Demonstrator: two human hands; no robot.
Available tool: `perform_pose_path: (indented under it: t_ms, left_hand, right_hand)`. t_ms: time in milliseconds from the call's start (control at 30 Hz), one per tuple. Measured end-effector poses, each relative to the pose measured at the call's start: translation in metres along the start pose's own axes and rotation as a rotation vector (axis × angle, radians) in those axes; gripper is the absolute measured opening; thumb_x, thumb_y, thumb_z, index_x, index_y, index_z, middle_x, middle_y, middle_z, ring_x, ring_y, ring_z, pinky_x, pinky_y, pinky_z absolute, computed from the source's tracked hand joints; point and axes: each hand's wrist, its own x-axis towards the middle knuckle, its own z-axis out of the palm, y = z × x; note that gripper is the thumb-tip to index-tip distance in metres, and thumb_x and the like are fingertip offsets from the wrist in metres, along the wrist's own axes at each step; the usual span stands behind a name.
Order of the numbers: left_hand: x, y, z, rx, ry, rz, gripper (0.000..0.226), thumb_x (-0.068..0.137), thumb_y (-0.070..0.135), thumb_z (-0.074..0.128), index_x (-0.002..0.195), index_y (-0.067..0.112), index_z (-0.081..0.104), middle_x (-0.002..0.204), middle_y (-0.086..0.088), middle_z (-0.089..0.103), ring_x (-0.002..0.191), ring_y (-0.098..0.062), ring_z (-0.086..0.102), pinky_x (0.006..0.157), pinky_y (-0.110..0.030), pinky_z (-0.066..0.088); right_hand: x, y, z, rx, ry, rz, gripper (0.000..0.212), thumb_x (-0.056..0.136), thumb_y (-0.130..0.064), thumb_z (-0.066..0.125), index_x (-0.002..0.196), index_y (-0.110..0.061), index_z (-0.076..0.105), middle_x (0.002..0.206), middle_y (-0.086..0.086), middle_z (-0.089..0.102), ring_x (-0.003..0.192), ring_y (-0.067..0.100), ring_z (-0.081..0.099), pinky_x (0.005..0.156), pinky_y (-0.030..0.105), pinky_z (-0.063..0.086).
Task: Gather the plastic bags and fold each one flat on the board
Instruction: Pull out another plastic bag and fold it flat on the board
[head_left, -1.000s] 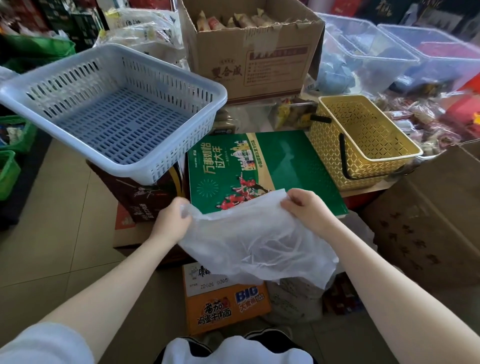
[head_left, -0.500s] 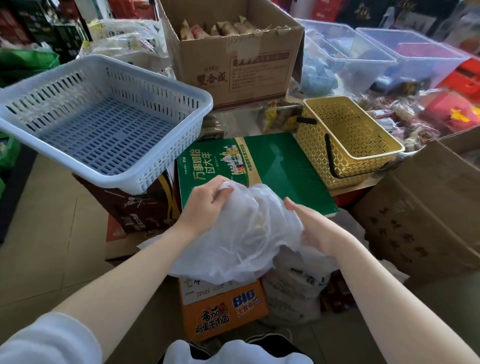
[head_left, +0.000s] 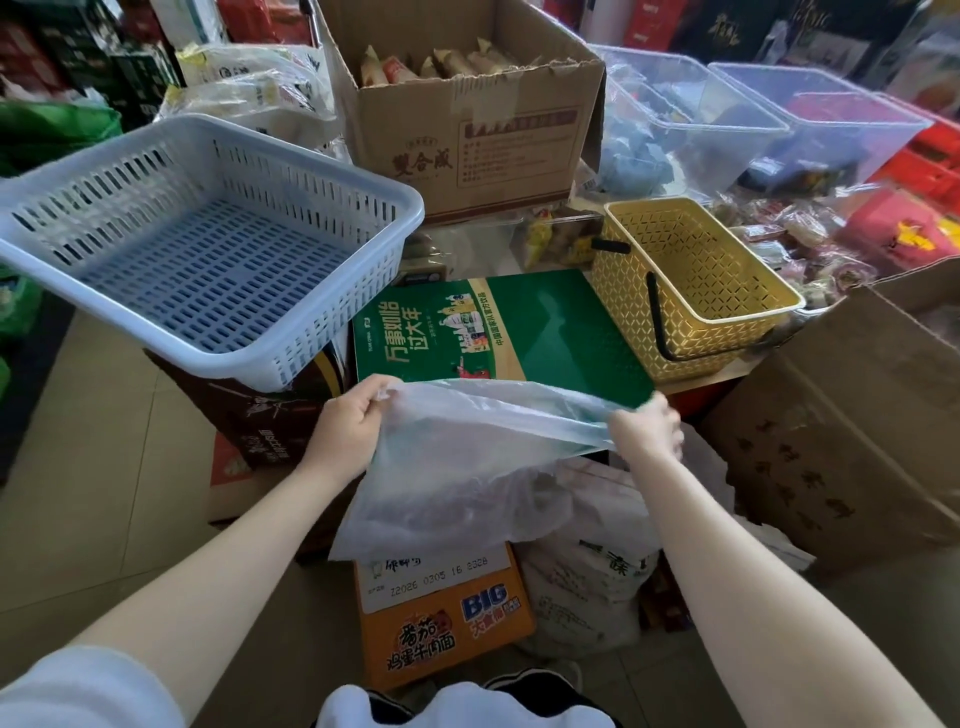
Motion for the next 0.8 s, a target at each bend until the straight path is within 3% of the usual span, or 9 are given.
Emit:
perform_pose_path:
  t_ms: [67, 133, 200, 267, 367, 467, 633, 733, 800]
  left_hand:
    - [-0.004, 0.013, 0.0, -0.043, -0.027, 0.082, 0.018, 0.097, 0.024, 0.042, 0.1, 0.026, 0.06, 0.083, -0.01, 0.067, 0.078, -0.031, 0.061, 0.067, -0.034, 0.046]
    - [-0.007, 0.026, -0.002, -0.074, -0.012, 0.141, 0.016, 0.097, 0.029, 0.042, 0.097, 0.036, 0.056, 0.073, 0.001, 0.066, 0.066, -0.023, 0.06, 0.061, -0.03, 0.043]
    - [-0.01, 0.037, -0.003, -0.1, -0.013, 0.192, 0.018, 0.097, 0.024, 0.041, 0.098, 0.032, 0.057, 0.065, 0.01, 0.063, 0.051, -0.01, 0.05, 0.052, -0.019, 0.036]
    - [-0.013, 0.046, -0.005, -0.118, -0.032, 0.224, 0.021, 0.098, 0.026, 0.038, 0.102, 0.027, 0.058, 0.069, 0.002, 0.064, 0.047, -0.012, 0.044, 0.049, -0.026, 0.035]
    - [-0.016, 0.051, -0.009, -0.269, -0.043, 0.199, 0.025, 0.098, 0.027, 0.035, 0.098, 0.021, 0.059, 0.085, -0.002, 0.065, 0.07, -0.019, 0.055, 0.066, -0.03, 0.043]
    - [-0.017, 0.052, -0.015, -0.475, -0.062, 0.098, 0.03, 0.099, 0.029, 0.034, 0.091, 0.015, 0.059, 0.092, -0.021, 0.062, 0.08, -0.021, 0.052, 0.077, -0.031, 0.04]
    - [-0.018, 0.048, -0.021, -0.687, 0.045, -0.027, 0.035, 0.101, 0.02, 0.03, 0.079, 0.017, 0.058, 0.096, -0.007, 0.071, 0.099, -0.022, 0.06, 0.093, -0.028, 0.043]
    - [-0.018, 0.029, -0.018, -0.622, 0.073, -0.138, 0.035, 0.099, 0.019, 0.033, 0.076, 0.025, 0.059, 0.092, -0.007, 0.069, 0.092, -0.023, 0.059, 0.085, -0.03, 0.042]
    - [-0.018, 0.018, -0.012, -0.366, 0.035, -0.23, 0.028, 0.097, 0.009, 0.035, 0.09, 0.021, 0.059, 0.097, -0.002, 0.062, 0.094, -0.019, 0.053, 0.079, -0.027, 0.04]
  right_hand:
    - [-0.031, -0.021, 0.004, -0.123, 0.115, -0.489, 0.062, 0.082, -0.021, 0.059, 0.139, -0.022, 0.035, 0.151, 0.009, 0.023, 0.139, 0.028, 0.019, 0.114, 0.047, 0.015]
    - [-0.066, -0.04, 0.011, 0.007, -0.044, -0.978, 0.038, 0.084, -0.024, 0.063, 0.121, -0.018, 0.057, 0.143, 0.009, 0.04, 0.133, 0.027, 0.034, 0.11, 0.049, 0.025]
    - [-0.089, -0.048, 0.019, -0.027, -0.258, -1.224, 0.033, 0.083, -0.04, 0.059, 0.103, -0.013, 0.063, 0.131, 0.007, 0.052, 0.123, 0.024, 0.046, 0.106, 0.043, 0.031]
    - [-0.097, -0.052, 0.027, -0.142, -0.27, -1.361, 0.037, 0.08, -0.046, 0.056, 0.095, -0.013, 0.06, 0.123, 0.004, 0.057, 0.116, 0.023, 0.051, 0.105, 0.04, 0.029]
    - [-0.098, -0.055, 0.029, -0.099, -0.264, -1.338, 0.026, 0.081, -0.029, 0.067, 0.093, -0.008, 0.057, 0.106, 0.006, 0.061, 0.099, 0.024, 0.054, 0.089, 0.033, 0.037]
    - [-0.088, -0.047, 0.026, -0.078, -0.387, -1.245, 0.021, 0.087, -0.022, 0.064, 0.081, -0.006, 0.051, 0.08, 0.002, 0.053, 0.072, 0.018, 0.048, 0.065, 0.028, 0.036]
    - [-0.067, -0.023, 0.015, -0.229, -0.564, -1.067, 0.036, 0.091, -0.025, 0.058, 0.064, -0.002, 0.051, 0.071, 0.008, 0.047, 0.063, 0.022, 0.041, 0.059, 0.029, 0.032]
    - [-0.052, -0.003, 0.007, -0.249, -0.533, -0.876, 0.035, 0.093, -0.026, 0.055, 0.068, -0.001, 0.057, 0.066, 0.006, 0.047, 0.06, 0.02, 0.042, 0.056, 0.029, 0.031]
    - [-0.045, 0.007, 0.002, -0.232, -0.512, -0.795, 0.038, 0.093, -0.026, 0.054, 0.062, -0.004, 0.053, 0.061, 0.005, 0.043, 0.059, 0.017, 0.039, 0.056, 0.029, 0.027]
